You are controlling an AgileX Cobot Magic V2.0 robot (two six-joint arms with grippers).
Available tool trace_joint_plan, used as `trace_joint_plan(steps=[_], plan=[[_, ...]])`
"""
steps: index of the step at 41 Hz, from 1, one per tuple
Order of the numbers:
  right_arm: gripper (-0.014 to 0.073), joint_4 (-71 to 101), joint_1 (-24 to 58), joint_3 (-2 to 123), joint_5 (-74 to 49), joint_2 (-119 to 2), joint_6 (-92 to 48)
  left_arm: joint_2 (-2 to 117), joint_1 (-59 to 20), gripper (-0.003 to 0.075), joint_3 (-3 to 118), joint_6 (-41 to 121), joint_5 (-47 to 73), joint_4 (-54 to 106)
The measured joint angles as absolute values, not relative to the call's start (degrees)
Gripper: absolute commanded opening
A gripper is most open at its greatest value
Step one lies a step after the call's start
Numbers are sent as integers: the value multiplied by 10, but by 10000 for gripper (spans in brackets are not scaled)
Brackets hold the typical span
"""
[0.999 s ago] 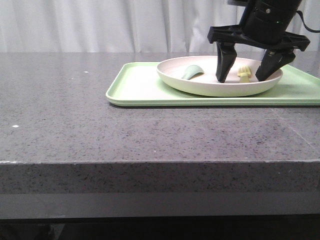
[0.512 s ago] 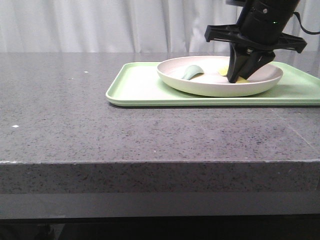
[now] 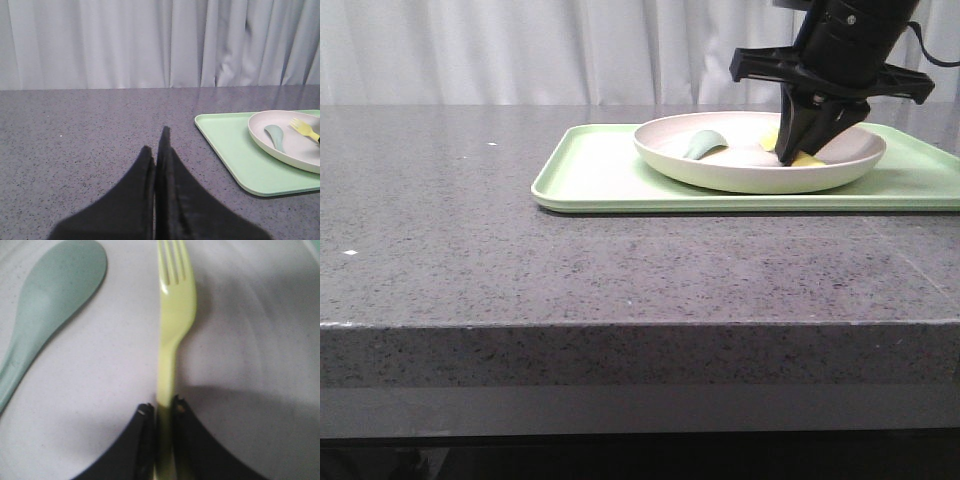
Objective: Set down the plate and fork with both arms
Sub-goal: 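Lower the right gripper over the yellow fork and grasp it, then lift the fork out of the plate and lower it beside the plate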
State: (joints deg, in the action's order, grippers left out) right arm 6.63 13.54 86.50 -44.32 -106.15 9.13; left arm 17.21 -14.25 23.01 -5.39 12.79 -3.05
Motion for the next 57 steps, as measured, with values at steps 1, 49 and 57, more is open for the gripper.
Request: trace_joint_plan(steps=[1,49,57], plan=[[24,66,135,865,-443,-1061,91,172,-142,-18,230,-54,128,-30],[27,0,26,940,-561,-1055,80,172,-142,-18,230,-54,128,-30],[29,3,26,940,-566,-1089,73,172,-142,-18,230,-54,128,-30]])
